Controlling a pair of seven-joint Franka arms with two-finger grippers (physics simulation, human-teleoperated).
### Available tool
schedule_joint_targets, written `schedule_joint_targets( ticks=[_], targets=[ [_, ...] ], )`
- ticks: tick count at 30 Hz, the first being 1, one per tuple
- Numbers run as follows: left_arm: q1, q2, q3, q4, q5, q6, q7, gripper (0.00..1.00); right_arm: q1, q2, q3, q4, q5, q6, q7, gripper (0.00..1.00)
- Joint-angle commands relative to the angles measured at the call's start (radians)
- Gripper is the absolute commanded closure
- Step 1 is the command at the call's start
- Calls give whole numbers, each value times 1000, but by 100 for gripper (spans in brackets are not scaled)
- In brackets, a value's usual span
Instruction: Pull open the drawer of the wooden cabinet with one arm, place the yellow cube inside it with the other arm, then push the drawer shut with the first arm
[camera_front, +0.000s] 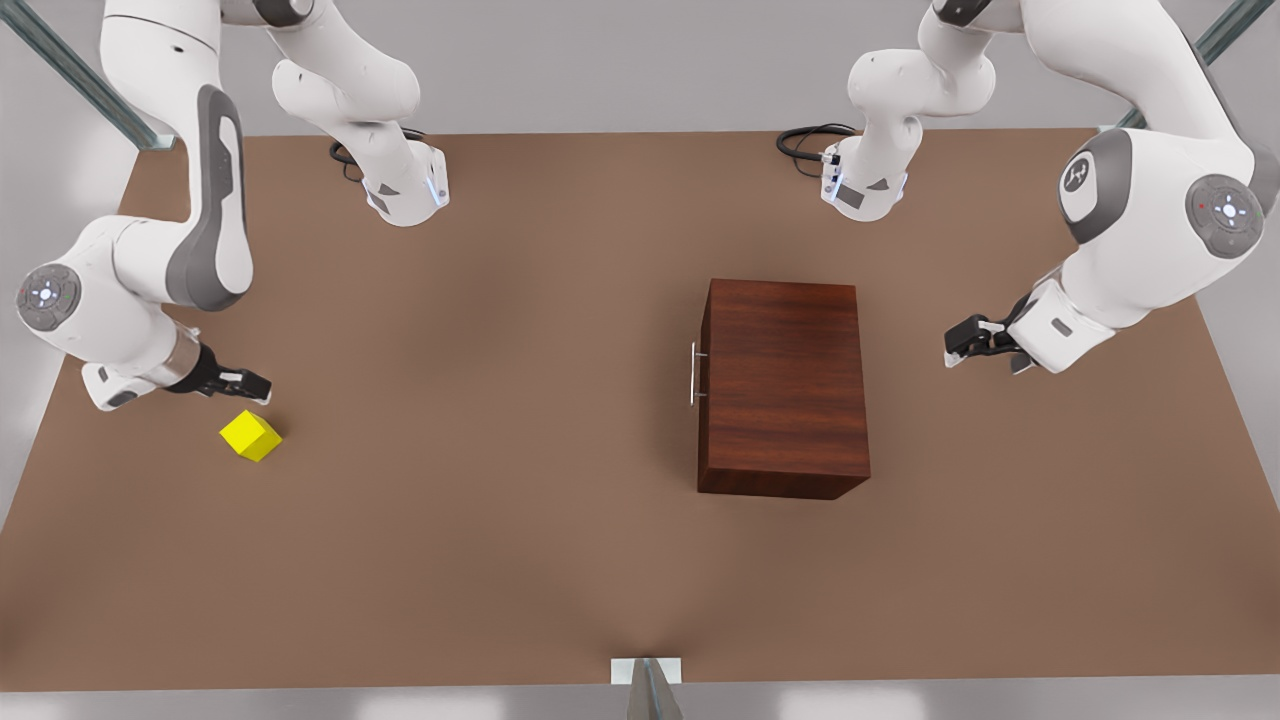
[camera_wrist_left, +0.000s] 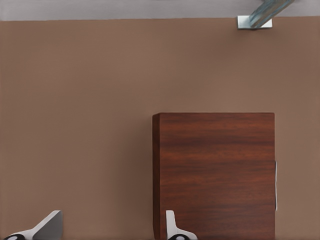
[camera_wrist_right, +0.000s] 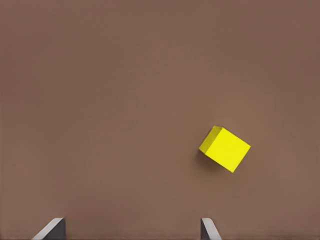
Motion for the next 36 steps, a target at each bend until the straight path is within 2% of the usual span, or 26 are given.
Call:
schedule_joint_targets(
  ticks=[1, 5, 6, 8, 12, 15, 21, 23, 26, 29, 36],
  targets=[
    [0, -1, 0, 0, 1, 10, -16, 0, -3, 0, 0, 0, 2, -8, 8, 0],
    [-78, 8, -2, 8, 31, -20, -70, 0, -72, 3, -4, 0, 9, -36, 11, 0],
    [-175, 11, 0, 8, 77, -40, -118, 0, -78, 8, -2, 0, 9, -40, 15, 0],
    [-272, 28, -2, 12, 86, -39, -255, 0, -90, 13, -2, 0, 5, -45, 13, 0],
    [-543, 198, 0, 169, 142, 18, -680, 0, -113, 26, -2, 0, 9, -50, 51, 0],
    [-695, 301, 1, 187, 232, 145, -918, 0, -141, 65, -2, 0, 11, -13, 96, 0],
    [-755, 419, 6, 187, 343, 224, -1096, 0, -195, 103, -4, -2, 13, 21, 96, 0],
    [-758, 433, 3, 184, 430, 222, -1086, 0, -195, 106, -2, -68, 13, 127, 136, 0],
    [-802, 479, 3, 173, 531, 164, -1040, 0, -218, 120, -4, -88, 13, 184, 163, 0],
    [-804, 489, 4, 169, 534, 162, -911, 0, -222, 154, -4, -108, 14, 259, 223, 0],
    [-804, 517, 6, 143, 554, 141, -895, 0, -224, 217, -4, -105, 63, 338, 228, 0]
  ],
)
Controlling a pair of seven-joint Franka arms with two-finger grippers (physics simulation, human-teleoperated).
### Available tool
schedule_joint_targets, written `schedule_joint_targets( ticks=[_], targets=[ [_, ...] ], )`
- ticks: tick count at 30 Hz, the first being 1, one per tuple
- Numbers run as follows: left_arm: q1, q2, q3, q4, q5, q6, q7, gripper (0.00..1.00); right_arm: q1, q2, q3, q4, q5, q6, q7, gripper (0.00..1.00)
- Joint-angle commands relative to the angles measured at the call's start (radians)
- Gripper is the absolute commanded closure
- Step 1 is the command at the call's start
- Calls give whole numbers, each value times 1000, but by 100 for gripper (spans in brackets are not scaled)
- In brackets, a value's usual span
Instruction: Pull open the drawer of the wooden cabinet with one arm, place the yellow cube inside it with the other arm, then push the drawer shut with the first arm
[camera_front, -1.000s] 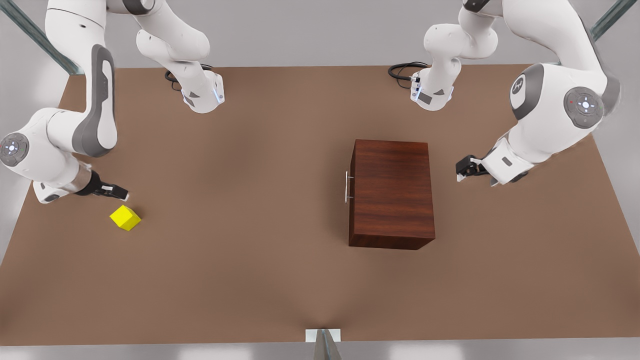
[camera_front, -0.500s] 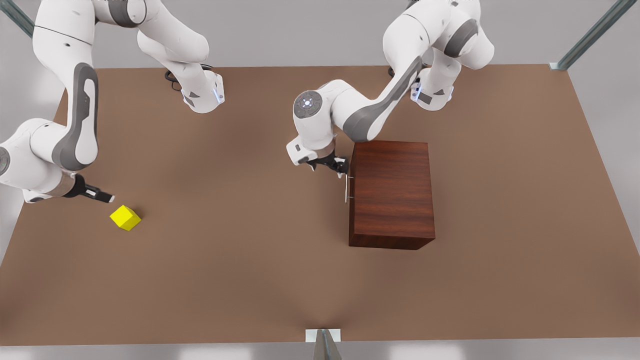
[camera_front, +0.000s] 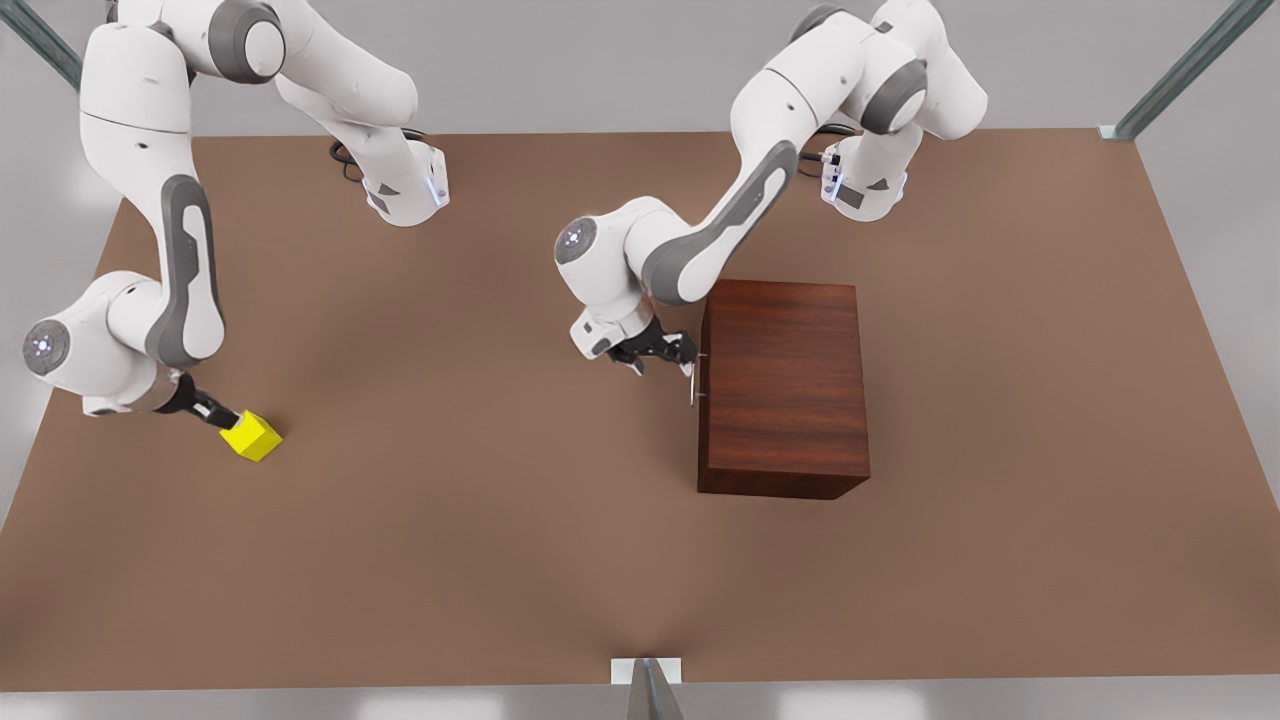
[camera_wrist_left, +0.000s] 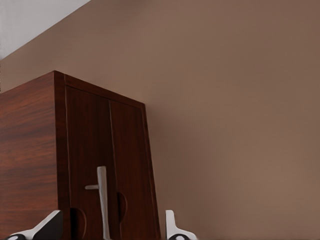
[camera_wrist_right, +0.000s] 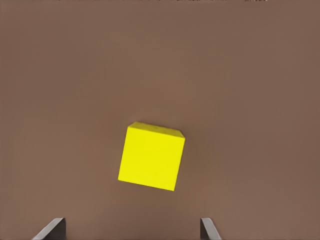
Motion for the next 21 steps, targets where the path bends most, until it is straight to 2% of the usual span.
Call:
schedule_joint_targets(
  ticks=[1, 12, 21],
  targets=[
    [0, 14, 0, -4, 4, -11, -153, 0, 0, 16, 0, 1, 16, 97, 91, 0],
    [0, 40, 2, -73, 3, 3, -216, 0, -20, 106, 0, 6, 37, 164, 89, 0],
    [-2, 63, -1, -64, -5, 24, -260, 0, -20, 156, 1, 5, 34, 200, 85, 0]
  ],
)
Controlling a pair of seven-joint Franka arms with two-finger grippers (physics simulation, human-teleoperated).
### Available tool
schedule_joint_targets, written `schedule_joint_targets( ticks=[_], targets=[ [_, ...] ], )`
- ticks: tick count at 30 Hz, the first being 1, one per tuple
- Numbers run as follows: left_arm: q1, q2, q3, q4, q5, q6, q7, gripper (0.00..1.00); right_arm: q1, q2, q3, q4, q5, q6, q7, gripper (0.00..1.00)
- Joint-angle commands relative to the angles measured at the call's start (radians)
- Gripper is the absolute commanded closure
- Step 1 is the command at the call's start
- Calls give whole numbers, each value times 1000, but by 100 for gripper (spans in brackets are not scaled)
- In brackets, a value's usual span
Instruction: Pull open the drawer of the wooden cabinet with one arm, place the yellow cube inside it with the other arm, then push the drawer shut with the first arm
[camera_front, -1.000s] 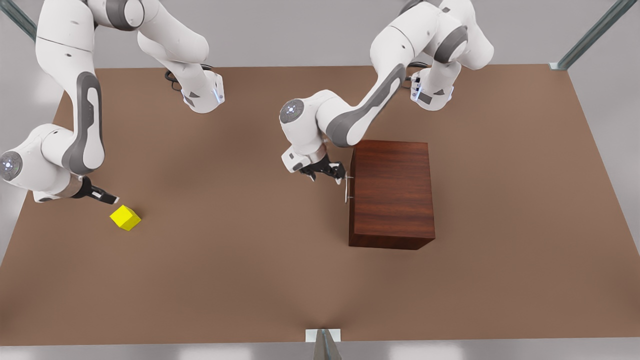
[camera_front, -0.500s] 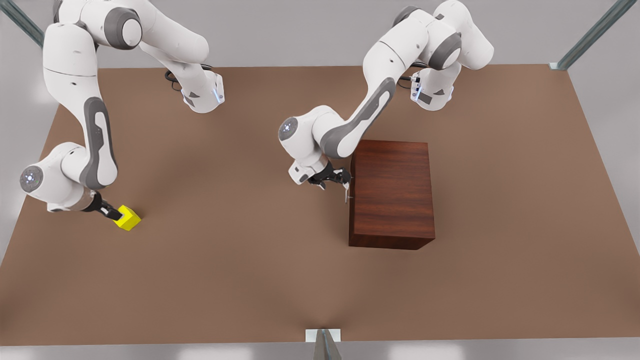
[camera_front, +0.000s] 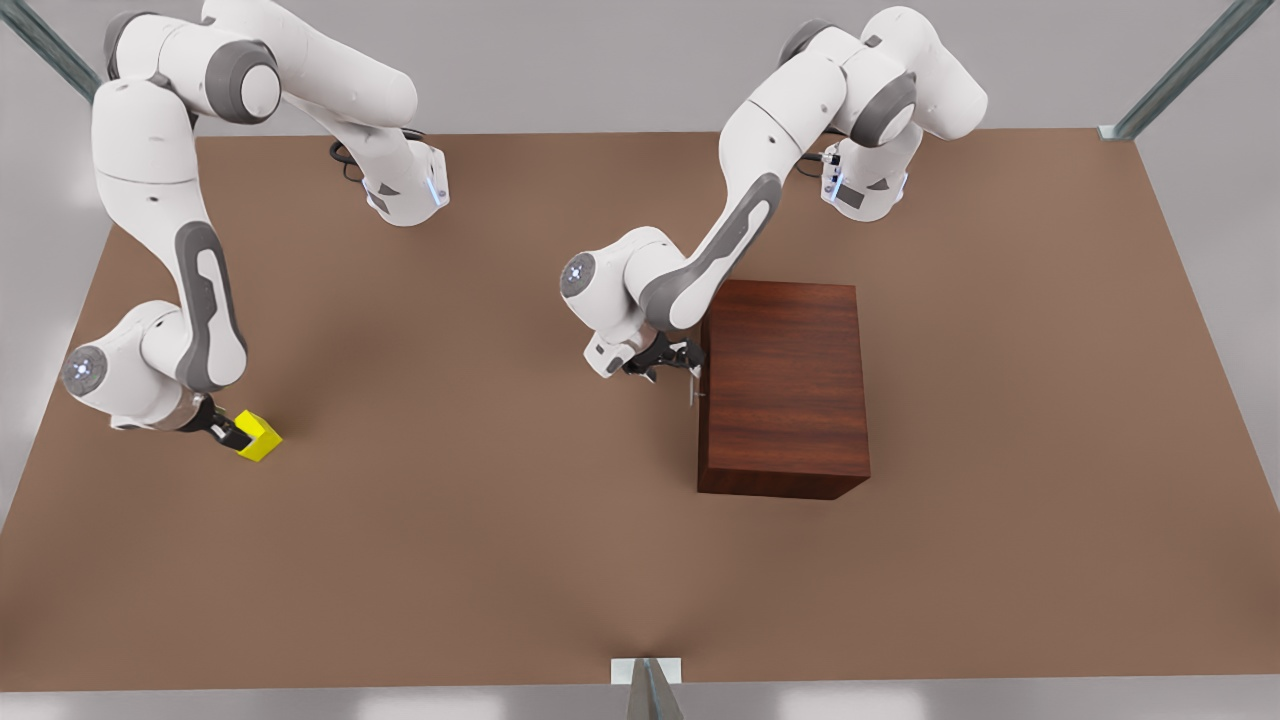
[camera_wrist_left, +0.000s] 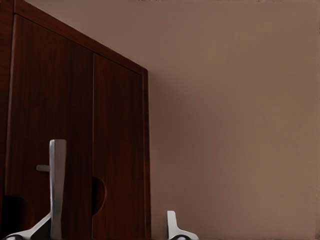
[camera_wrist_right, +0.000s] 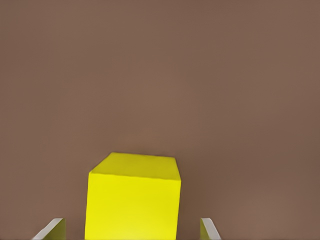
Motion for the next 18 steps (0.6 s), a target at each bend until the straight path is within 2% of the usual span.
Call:
schedule_joint_targets(
  ticks=[1, 18],
  targets=[
    [0, -1, -2, 5, -4, 23, -128, 0, 0, 9, 0, 1, 1, 28, 20, 0],
    [-48, 24, -5, 56, -2, 67, -196, 0, -5, 69, 0, 3, 2, 80, 19, 0]
  ],
)
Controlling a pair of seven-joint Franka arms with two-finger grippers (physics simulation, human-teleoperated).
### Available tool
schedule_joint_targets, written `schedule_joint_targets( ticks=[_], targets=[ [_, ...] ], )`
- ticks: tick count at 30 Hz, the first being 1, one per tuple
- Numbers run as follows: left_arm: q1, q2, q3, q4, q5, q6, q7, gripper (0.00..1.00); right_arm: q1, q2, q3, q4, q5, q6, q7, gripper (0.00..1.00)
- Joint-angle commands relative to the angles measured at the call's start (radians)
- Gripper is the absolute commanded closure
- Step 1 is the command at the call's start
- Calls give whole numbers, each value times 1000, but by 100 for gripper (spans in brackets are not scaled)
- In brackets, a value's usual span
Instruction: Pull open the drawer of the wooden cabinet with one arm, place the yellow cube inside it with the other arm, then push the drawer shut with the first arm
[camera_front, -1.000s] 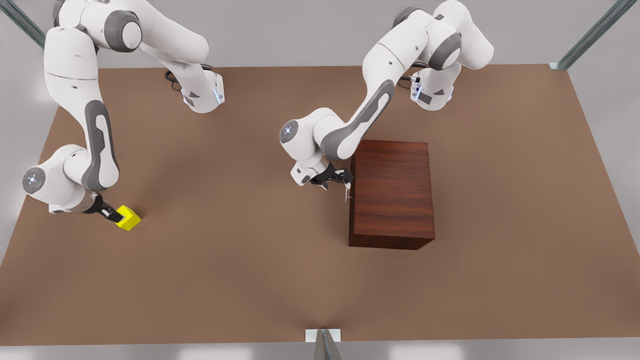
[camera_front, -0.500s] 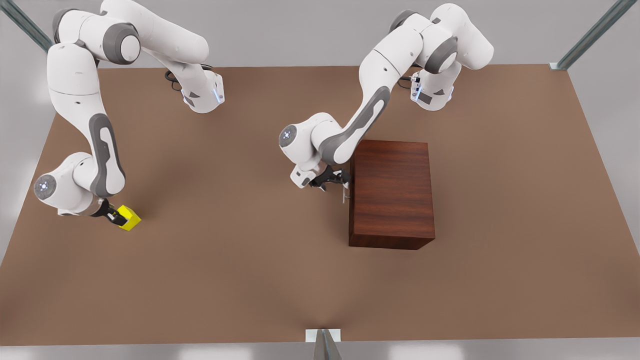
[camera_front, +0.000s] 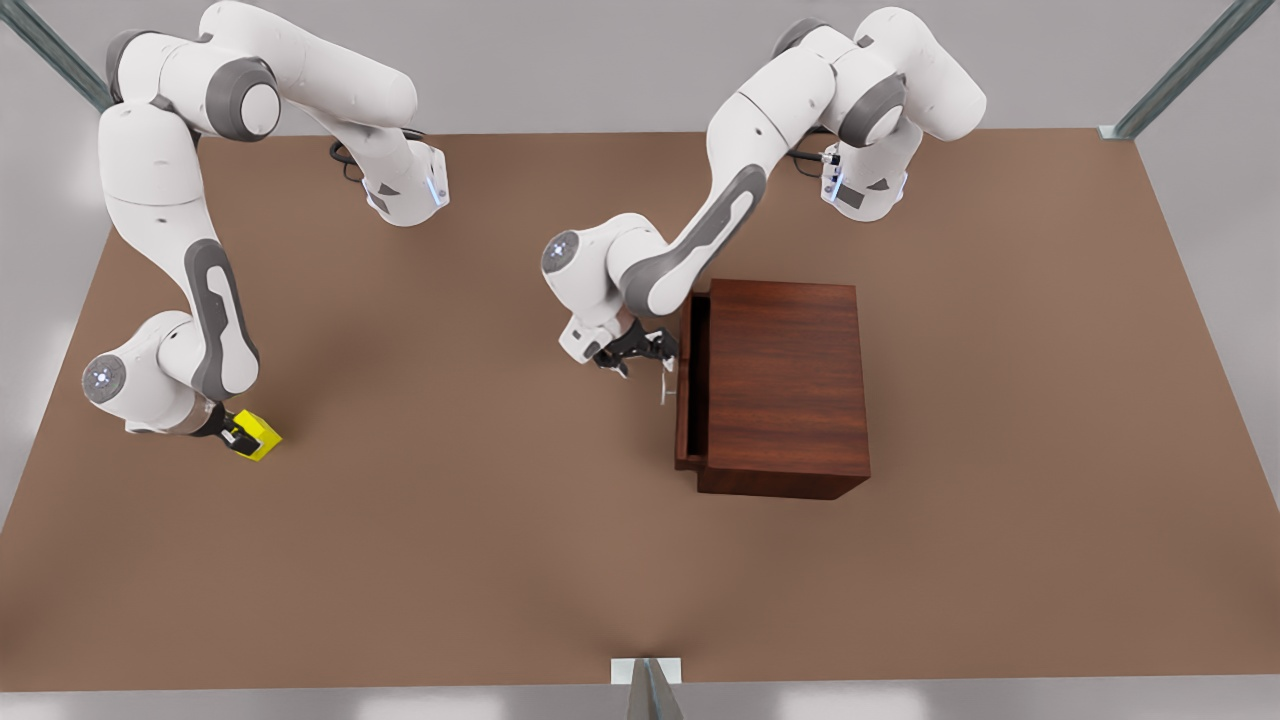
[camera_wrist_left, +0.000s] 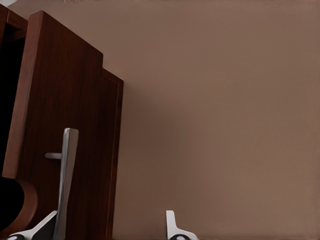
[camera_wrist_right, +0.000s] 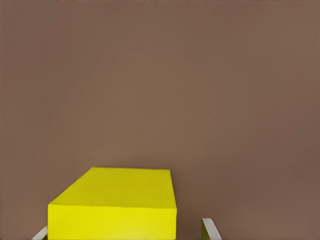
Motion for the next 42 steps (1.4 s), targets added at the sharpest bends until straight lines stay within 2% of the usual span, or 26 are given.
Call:
schedule_joint_targets(
  ticks=[1, 11, 22, 26, 28, 29, 31, 34, 35, 36, 38, 40, 41, 42],
  targets=[
    [-4, 2, 0, 5, 2, 8, -86, 0, 1, 3, 0, 2, 2, 18, 4, 0],
    [-18, 16, 0, 34, 2, 20, -109, 0, -1, 16, 1, 4, 2, 27, 12, 0],
    [-43, 42, -17, 91, 0, 23, -149, 0, -1, 13, 3, 7, 4, 26, 36, 7],
    [-44, 40, -26, 99, 0, 14, -149, 0, -1, 11, 6, 9, 4, 26, 56, 13],
    [-43, 16, -55, 105, -1, -55, -143, 0, -1, 11, 6, 13, 4, 24, 56, 16],
    [-44, 11, -72, 167, -41, -130, -143, 0, -1, 11, 6, 13, 4, 23, 58, 19],
    [-49, -70, -158, 221, -59, -289, -146, 0, -2, 9, 6, 13, 4, 21, 58, 25],
    [-46, -136, -193, 220, -81, -333, -146, 0, -1, 8, 6, 13, 4, 18, 58, 28],
    [6, -180, -192, 215, -118, -339, -125, 0, -1, -1, 7, 13, 4, 15, 59, 28],
    [124, -246, -190, 215, -161, -472, 116, 0, 7, -35, 7, 13, 4, -6, 88, 29],
    [425, -385, -192, 201, -240, -570, 542, 0, 26, -87, 9, 13, 4, -62, 133, 28],
    [758, -444, -189, 142, -348, -573, 975, 0, 32, -136, 24, 33, 2, -140, 188, 29],
    [893, -507, -189, 15, -394, -450, 1112, 0, 32, -156, 46, 59, 4, -203, 228, 29],
    [988, -679, -179, -299, -431, -191, 1132, 0, 33, -181, 84, 94, 2, -286, 308, 29]
  ],
)
